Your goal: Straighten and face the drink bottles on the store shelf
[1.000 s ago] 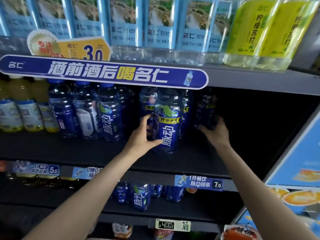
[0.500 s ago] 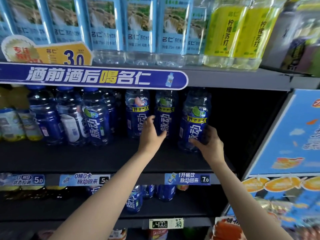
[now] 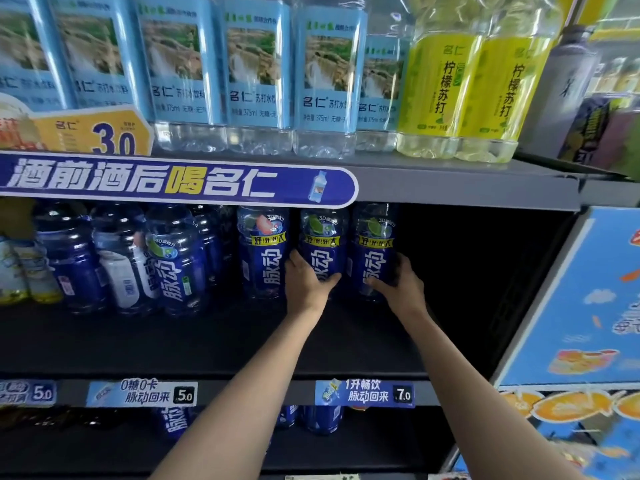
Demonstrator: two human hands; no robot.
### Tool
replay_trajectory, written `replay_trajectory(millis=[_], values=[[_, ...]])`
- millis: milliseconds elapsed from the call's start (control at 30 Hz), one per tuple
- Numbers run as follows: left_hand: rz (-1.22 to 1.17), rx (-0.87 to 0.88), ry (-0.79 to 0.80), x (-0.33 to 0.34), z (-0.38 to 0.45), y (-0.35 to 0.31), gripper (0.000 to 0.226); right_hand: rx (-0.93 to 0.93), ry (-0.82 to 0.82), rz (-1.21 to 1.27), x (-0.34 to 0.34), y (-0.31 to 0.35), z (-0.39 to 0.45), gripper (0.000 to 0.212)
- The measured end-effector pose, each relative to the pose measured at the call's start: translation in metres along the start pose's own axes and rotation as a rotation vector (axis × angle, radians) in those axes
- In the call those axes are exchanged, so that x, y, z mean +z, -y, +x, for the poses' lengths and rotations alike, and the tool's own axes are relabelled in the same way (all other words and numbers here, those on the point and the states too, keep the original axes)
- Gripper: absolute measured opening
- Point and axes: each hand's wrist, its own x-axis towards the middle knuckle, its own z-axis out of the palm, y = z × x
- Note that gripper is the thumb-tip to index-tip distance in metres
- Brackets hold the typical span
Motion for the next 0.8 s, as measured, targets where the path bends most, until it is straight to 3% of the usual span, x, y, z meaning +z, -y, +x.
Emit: replay_trajectory(millis=[467, 800], values=[[0.077, 0.071, 0.0, -0.005, -0.011, 0.004, 0.092, 0.001, 0.032, 0.0, -0.004, -0.004, 0.001, 0.076], [0.012, 0.091, 0.067, -0.029, -0.004, 0.021, 0.063, 0.055, 0.027, 0.035, -0.005, -0.007, -0.001, 0.074]])
